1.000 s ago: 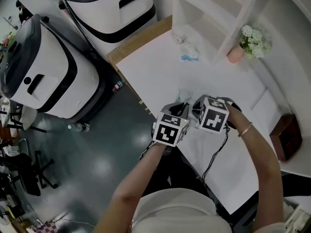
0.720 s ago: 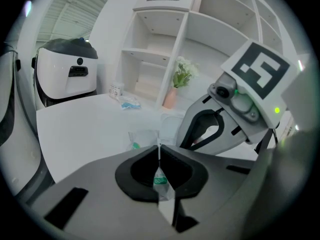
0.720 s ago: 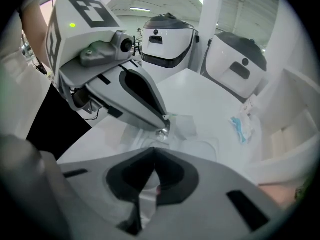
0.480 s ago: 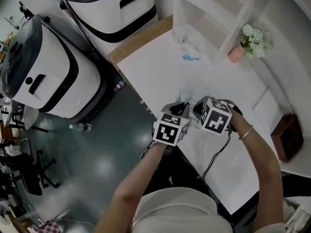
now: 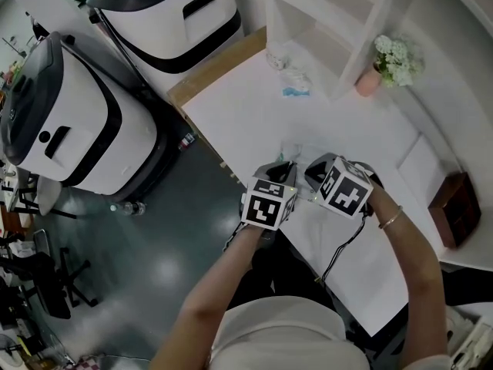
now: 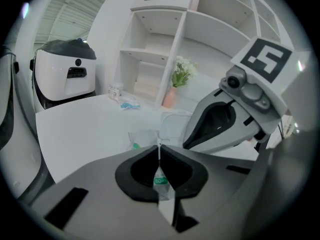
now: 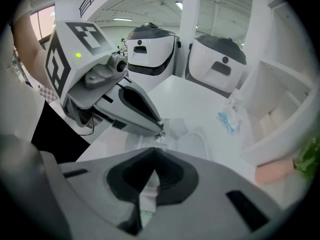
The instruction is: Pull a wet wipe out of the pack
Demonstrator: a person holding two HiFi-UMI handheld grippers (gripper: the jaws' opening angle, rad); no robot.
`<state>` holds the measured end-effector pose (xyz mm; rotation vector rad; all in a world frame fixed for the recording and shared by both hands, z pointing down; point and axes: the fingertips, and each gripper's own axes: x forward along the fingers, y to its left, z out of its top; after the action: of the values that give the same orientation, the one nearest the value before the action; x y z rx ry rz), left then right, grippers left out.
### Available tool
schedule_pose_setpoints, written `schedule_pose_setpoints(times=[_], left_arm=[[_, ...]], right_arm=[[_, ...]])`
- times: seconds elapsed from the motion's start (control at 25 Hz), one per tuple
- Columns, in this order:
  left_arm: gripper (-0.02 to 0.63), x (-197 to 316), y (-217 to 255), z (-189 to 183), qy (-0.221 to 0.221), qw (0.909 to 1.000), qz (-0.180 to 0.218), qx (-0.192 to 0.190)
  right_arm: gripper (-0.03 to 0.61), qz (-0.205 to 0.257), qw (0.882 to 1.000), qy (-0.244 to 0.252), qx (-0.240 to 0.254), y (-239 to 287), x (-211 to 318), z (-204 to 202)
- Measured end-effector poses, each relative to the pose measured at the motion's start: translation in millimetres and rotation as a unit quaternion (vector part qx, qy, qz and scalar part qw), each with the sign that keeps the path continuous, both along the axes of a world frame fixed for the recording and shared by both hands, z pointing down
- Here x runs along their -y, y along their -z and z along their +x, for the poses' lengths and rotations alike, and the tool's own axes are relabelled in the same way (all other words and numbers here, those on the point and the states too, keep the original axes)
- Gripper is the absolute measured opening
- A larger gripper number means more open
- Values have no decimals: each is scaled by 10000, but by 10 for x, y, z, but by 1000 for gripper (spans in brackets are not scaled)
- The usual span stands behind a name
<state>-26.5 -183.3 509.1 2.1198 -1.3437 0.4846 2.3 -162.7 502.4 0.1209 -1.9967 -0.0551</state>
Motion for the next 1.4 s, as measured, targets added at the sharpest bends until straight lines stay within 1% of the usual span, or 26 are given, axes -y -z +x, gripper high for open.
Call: schedule_pose_setpoints(times=[0.48,1.08,1.4], left_arm=[[3,-1,9,4,-31,9998,88,162],[3,-4,-3,0,-60,9996,136,245],[3,-12,-18,-5,-60,9996,102,270]], right_arm=[[2,254,9971,-673,249,139,0,51],[2,426,9913,-1144,488,269,-30,145],[2,461,9834,-1536,847,483,22,222]])
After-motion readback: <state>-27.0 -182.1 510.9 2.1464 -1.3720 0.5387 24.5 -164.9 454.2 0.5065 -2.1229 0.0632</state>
